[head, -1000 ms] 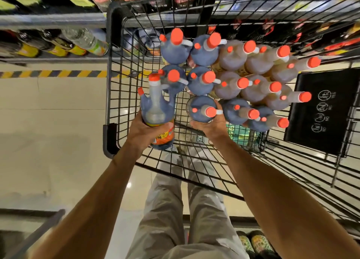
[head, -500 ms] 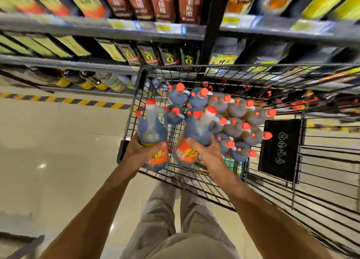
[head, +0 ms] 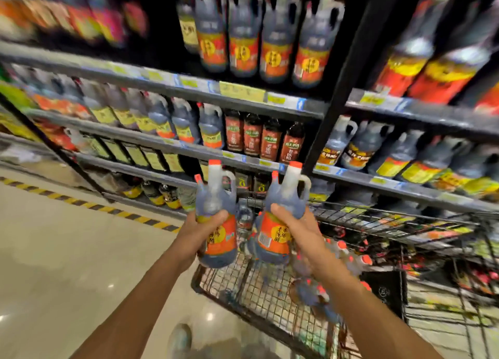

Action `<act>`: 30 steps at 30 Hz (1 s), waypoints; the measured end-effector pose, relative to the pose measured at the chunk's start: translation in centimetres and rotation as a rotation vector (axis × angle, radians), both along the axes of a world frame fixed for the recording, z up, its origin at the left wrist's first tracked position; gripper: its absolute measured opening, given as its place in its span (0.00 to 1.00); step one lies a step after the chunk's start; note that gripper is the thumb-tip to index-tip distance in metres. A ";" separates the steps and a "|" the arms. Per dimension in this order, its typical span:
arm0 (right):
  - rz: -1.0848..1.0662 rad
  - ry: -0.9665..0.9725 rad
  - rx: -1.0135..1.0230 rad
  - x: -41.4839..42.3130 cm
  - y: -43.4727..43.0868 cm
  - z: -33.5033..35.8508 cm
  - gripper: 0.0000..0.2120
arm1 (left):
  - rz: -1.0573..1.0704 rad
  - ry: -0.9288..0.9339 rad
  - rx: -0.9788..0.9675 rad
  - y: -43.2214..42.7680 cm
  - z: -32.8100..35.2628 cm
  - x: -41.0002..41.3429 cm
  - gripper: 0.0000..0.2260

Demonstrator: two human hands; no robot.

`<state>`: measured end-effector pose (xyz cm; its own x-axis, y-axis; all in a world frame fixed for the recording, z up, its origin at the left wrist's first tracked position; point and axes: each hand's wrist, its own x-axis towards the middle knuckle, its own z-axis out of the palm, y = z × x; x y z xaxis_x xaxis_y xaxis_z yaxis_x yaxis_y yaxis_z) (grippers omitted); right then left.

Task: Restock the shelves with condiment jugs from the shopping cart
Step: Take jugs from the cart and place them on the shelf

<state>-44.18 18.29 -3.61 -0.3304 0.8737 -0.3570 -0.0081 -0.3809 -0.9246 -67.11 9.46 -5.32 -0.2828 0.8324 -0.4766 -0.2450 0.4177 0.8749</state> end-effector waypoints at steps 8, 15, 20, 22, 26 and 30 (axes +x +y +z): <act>-0.009 -0.011 0.073 -9.5 -1.5 7.0 0.18 | 0.006 0.005 0.149 -1.0 4.7 -10.5 0.45; -0.032 -0.012 0.132 -19.4 -3.9 11.4 0.19 | -0.040 -0.019 0.233 -2.7 8.6 -20.5 0.40; -0.058 -0.016 0.158 -23.7 -3.7 13.3 0.24 | -0.079 -0.023 0.283 -2.8 11.0 -24.6 0.33; -0.056 -0.018 0.173 -24.7 -3.0 13.8 0.25 | -0.089 -0.017 0.292 -1.8 11.4 -25.8 0.42; -0.092 -0.023 0.189 -25.7 -0.7 14.4 0.26 | -0.134 0.036 0.307 1.4 12.4 -26.9 0.44; -0.156 -0.016 0.219 -25.9 3.1 14.6 0.26 | -0.156 0.159 0.351 6.3 13.9 -26.9 0.40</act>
